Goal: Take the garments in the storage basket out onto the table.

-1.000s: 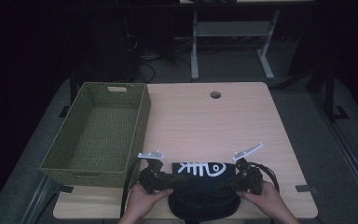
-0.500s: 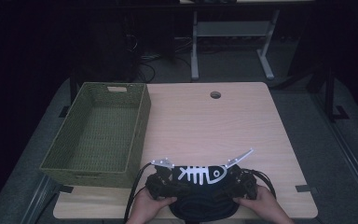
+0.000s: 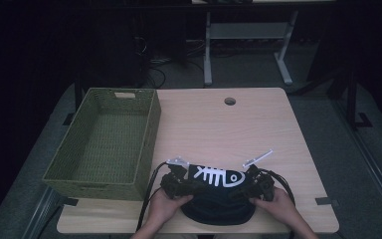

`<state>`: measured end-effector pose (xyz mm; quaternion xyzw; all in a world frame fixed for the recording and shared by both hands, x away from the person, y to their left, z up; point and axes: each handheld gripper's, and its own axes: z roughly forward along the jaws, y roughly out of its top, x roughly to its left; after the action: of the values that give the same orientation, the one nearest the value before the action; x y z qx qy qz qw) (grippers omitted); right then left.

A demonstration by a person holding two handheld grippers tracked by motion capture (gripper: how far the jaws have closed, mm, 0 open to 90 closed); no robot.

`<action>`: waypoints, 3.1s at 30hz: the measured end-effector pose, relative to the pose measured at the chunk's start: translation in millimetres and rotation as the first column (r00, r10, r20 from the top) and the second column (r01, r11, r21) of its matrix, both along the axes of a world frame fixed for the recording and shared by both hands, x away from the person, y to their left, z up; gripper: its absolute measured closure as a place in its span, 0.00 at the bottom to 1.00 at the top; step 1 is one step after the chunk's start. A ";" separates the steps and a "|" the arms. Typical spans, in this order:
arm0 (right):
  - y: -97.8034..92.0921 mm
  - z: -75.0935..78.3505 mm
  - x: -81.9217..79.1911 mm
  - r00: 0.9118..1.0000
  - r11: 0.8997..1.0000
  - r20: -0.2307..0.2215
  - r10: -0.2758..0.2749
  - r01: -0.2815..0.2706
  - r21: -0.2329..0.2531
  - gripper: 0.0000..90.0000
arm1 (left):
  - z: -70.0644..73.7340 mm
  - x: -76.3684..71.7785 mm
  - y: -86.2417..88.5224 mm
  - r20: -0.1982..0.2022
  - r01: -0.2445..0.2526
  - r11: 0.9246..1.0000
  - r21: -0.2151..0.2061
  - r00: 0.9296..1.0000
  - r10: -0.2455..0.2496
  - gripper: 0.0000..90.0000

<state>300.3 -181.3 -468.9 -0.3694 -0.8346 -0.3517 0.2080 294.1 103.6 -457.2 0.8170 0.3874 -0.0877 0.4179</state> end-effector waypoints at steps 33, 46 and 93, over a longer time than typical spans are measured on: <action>7.4 7.0 7.5 0.999 1.000 0.035 0.003 -0.002 -0.005 0.92 | 3.2 2.5 -14.9 -0.040 0.043 0.998 -0.049 0.998 -0.045 0.81; 19.9 41.3 36.1 0.994 0.996 0.095 -0.057 0.051 0.068 0.90 | -5.5 -2.1 -14.9 -0.022 0.042 0.999 -0.035 0.999 -0.043 0.82; 57.8 36.6 99.1 0.991 0.993 0.078 -0.112 0.114 -0.027 0.90 | -10.3 -3.8 -12.2 -0.023 0.032 0.998 -0.062 0.999 -0.034 0.82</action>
<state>399.4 -123.5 -432.3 -0.4057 -0.8251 -0.3634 0.1500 290.3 91.4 -467.5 0.8089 0.3760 -0.1164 0.4368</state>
